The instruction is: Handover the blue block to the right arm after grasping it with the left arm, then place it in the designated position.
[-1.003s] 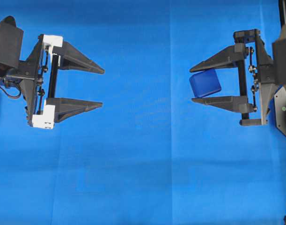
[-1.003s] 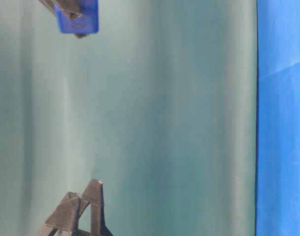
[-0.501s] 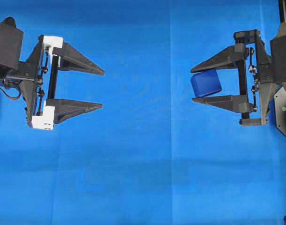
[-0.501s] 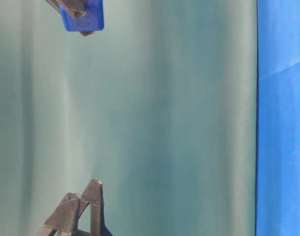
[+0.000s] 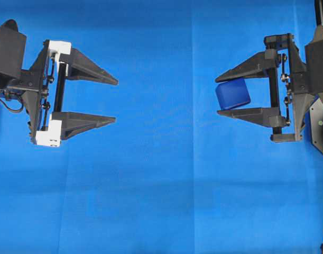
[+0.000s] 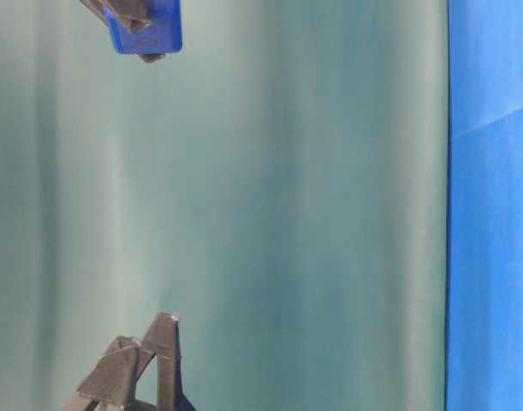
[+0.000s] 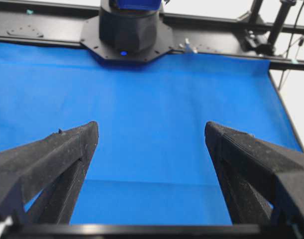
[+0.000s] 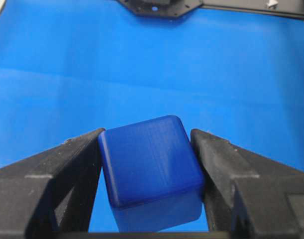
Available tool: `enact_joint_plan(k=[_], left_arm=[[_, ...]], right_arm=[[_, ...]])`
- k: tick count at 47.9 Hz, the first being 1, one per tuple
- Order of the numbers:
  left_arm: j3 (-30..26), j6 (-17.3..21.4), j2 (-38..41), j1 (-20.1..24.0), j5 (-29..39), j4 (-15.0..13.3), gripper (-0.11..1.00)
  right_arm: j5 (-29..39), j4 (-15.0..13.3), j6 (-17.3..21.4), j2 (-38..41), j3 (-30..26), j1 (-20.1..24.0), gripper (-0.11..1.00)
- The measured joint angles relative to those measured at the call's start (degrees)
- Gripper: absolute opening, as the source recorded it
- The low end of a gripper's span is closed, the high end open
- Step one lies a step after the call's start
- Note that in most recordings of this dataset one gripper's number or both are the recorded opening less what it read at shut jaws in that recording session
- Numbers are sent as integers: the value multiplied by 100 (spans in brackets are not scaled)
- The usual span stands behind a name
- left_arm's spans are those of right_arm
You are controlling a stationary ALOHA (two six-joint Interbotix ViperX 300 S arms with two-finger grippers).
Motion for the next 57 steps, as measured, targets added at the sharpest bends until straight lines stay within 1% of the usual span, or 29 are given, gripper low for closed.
enact_joint_plan(k=[25, 33, 45, 51, 57], left_arm=[[0, 0, 9, 0, 0, 0, 91], [0, 0, 9, 0, 0, 0, 91], [0, -9, 9, 9, 0, 0, 91], [0, -9, 9, 0, 0, 0, 91], [0, 0, 9, 0, 0, 0, 91]], right_arm=[[-9, 0, 35, 9, 0, 0, 42], [123, 0, 44, 18, 9, 0, 42], [905, 70, 237, 35, 9, 18, 41], [1468, 79, 404, 53, 9, 53, 41], [1793, 79, 422, 53, 9, 88, 41]])
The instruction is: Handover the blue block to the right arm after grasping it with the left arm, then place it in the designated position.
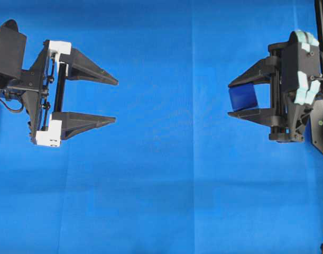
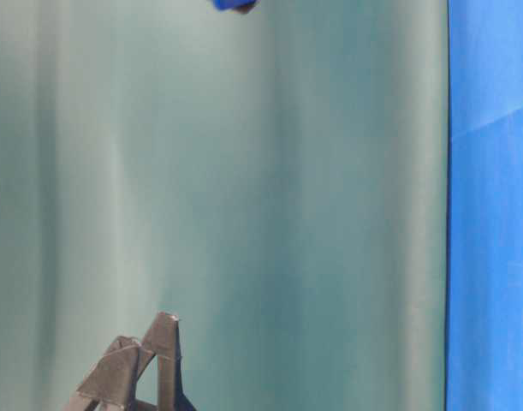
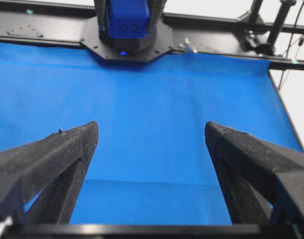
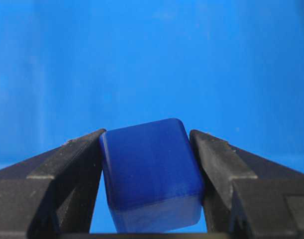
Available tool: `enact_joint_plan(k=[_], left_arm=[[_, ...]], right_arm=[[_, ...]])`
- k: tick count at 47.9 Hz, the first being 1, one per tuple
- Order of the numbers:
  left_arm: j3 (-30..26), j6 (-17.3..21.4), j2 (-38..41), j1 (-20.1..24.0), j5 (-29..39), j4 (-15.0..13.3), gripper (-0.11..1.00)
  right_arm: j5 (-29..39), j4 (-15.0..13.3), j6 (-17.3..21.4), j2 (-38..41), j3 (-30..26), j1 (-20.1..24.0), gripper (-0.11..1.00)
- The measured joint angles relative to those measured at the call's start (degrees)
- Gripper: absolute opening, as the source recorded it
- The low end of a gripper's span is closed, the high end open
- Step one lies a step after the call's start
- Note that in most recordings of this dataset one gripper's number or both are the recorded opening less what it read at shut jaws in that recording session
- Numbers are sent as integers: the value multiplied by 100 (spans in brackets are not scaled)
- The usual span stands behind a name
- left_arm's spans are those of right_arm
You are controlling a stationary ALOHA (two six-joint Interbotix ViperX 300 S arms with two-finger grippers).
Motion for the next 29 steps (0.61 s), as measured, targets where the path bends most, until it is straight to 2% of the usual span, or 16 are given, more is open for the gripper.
enact_joint_plan(k=[29], left_arm=[[0, 0, 0, 0, 0, -9, 91]], right_arm=[[-149, 0, 9, 62, -9, 0, 40]])
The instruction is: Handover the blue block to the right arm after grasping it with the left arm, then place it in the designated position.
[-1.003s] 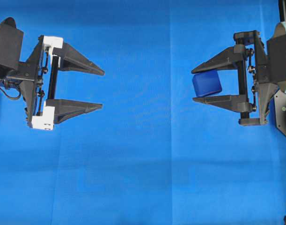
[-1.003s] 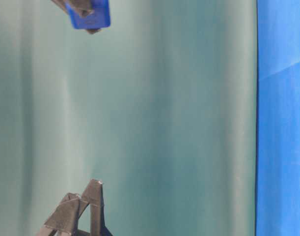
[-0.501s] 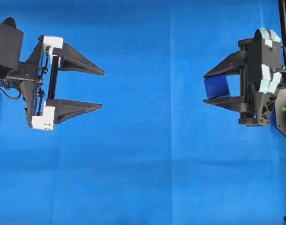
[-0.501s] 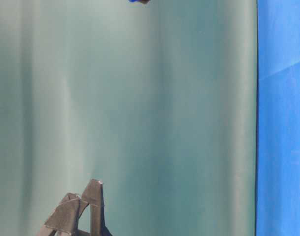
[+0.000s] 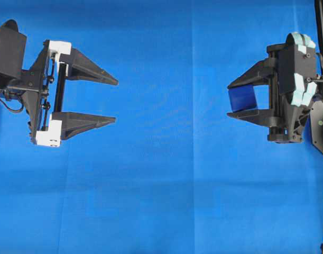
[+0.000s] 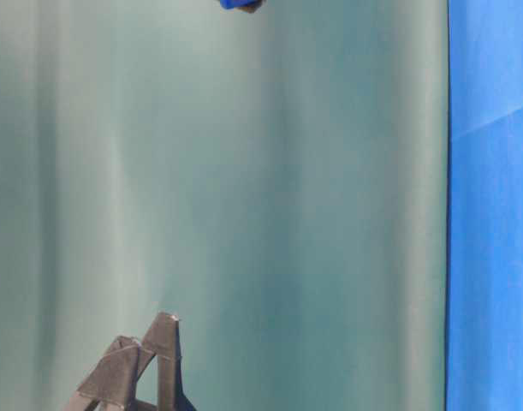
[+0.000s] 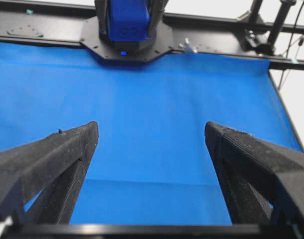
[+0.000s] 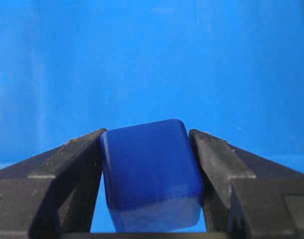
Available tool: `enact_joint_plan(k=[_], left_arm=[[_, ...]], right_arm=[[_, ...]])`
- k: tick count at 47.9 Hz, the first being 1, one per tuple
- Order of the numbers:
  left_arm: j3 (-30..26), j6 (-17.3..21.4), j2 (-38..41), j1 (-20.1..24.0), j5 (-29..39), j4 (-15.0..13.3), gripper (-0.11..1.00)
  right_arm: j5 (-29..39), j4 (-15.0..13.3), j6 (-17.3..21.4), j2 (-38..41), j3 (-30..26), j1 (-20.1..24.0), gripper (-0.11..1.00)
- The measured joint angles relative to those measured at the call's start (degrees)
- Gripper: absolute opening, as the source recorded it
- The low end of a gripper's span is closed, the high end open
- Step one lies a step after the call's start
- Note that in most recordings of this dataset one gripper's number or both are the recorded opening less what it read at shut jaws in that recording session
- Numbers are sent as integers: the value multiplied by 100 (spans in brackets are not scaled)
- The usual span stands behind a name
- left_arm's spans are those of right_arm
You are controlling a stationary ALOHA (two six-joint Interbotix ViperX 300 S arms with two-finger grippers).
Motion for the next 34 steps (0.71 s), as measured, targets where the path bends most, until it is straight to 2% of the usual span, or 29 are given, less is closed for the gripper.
enact_joint_plan(k=[34], left_arm=[[0, -9, 18, 0, 0, 9, 91]], right_arm=[[-229, -79, 0, 79, 141, 0, 39]])
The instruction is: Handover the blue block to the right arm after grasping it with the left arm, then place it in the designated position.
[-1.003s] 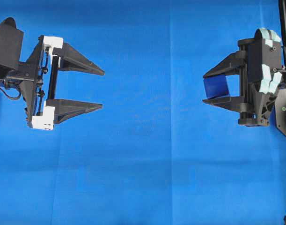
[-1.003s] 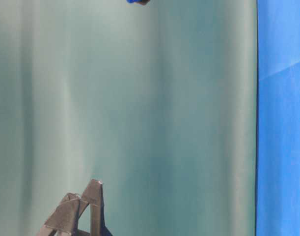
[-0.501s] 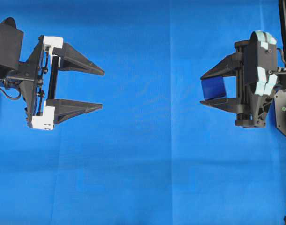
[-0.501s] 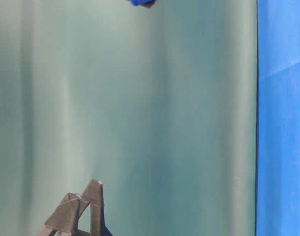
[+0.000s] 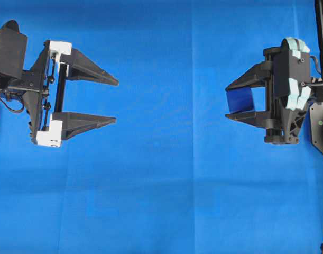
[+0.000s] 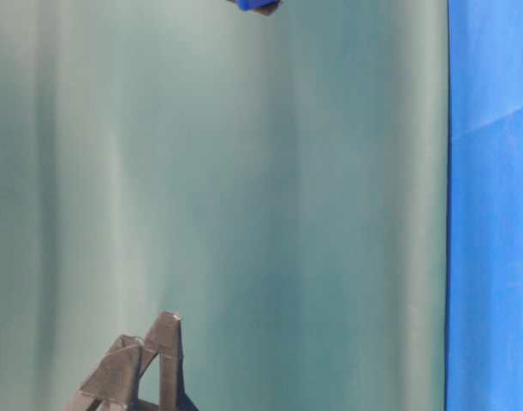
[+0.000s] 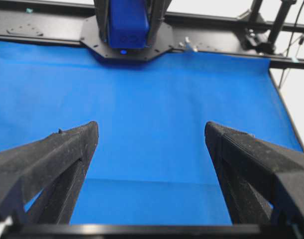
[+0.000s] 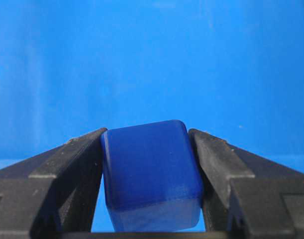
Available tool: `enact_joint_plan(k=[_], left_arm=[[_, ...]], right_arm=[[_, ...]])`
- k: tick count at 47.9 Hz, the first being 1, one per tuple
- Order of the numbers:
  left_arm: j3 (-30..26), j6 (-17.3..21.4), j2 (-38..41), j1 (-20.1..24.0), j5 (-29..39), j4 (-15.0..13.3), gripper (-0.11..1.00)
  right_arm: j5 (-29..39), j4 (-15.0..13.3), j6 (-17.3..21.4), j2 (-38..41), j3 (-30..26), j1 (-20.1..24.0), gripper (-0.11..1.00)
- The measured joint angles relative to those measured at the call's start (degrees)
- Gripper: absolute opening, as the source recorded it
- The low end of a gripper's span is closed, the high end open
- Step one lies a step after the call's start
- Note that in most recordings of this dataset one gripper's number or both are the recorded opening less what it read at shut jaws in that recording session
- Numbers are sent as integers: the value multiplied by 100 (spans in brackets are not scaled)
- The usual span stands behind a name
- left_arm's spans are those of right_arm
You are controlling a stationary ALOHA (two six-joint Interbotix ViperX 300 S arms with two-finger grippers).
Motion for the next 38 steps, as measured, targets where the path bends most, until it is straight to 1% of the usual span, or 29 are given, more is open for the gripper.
enact_joint_plan(k=[7, 15, 29, 38], left_arm=[[0, 9, 0, 0, 0, 0, 91], [0, 9, 0, 9, 0, -9, 91], [0, 9, 0, 0, 105, 0, 91], [0, 9, 0, 0, 105, 0, 91]], right_arm=[[-158, 0, 0, 79, 9, 0, 39], [-483, 0, 0, 378, 9, -9, 39], [-1564, -9, 0, 1310, 0, -220, 38], [-2074, 0, 0, 1960, -167, -290, 38]])
